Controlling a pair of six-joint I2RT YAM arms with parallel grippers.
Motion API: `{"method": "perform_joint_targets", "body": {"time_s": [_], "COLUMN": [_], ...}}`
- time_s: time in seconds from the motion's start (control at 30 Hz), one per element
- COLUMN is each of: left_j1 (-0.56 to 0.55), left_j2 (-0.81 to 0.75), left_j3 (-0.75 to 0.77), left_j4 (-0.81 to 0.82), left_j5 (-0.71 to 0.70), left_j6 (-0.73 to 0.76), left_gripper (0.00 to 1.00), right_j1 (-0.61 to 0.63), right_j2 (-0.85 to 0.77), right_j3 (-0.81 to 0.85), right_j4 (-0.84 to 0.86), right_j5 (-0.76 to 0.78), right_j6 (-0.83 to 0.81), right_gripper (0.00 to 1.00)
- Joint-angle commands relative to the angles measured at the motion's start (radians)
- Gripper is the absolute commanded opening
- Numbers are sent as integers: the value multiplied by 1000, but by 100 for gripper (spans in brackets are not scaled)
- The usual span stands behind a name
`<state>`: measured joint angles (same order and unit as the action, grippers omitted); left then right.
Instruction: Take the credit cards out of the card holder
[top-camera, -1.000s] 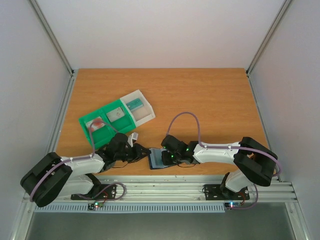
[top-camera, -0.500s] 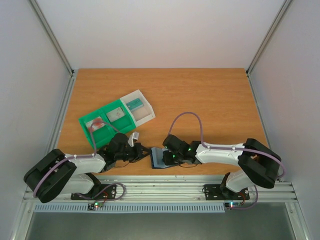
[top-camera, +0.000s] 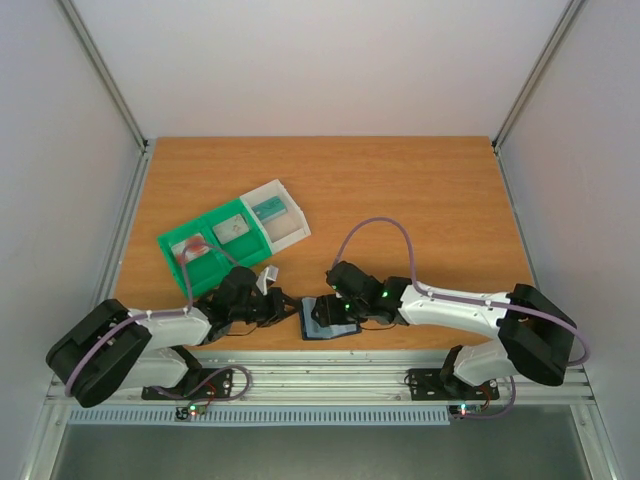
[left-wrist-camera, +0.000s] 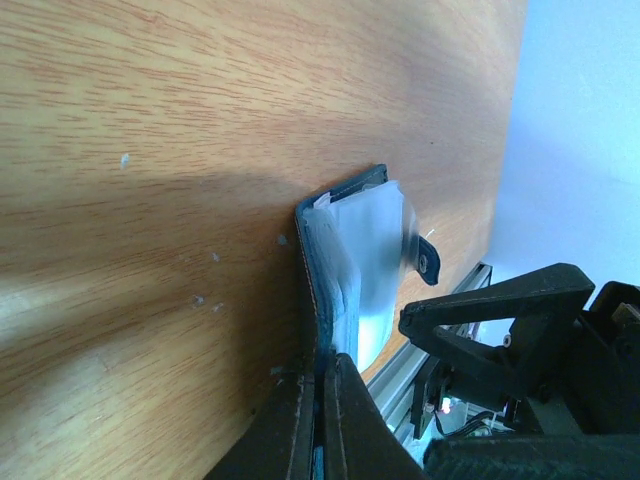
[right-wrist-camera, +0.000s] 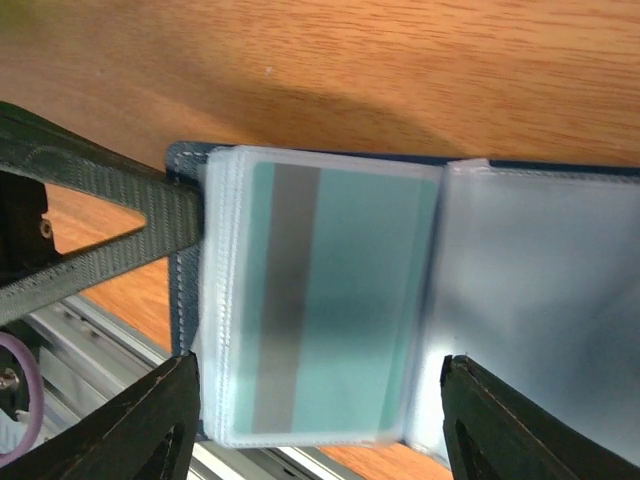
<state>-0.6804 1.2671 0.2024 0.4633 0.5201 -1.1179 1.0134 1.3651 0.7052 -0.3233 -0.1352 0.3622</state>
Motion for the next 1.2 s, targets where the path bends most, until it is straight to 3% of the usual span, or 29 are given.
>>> {"method": "perform_joint_targets", "body": {"time_s": [0.0,0.33,0.83,1.17], "left_j1": [-3,-3,-3,-3], "left_j2": [-24,-27,-29,-31], "left_j3": [29,31,31,34], "left_j4": [-12,-16,-14,-14], "left_j5": [6,10,12,14], "left_j6": [33,35,35,32], "left_gripper": [1,0,1,0], "right_j1": [-4,0,-1,6], "right_j2": [42,116,106,117], "right_j3": [58,94,92,96], "right_j4": [-7,-11,-72,-28], "right_j5": [-36,-51,32,-28], "right_j6": [-5,-13,-20,-25], "right_gripper": [69,72,54,67]}}
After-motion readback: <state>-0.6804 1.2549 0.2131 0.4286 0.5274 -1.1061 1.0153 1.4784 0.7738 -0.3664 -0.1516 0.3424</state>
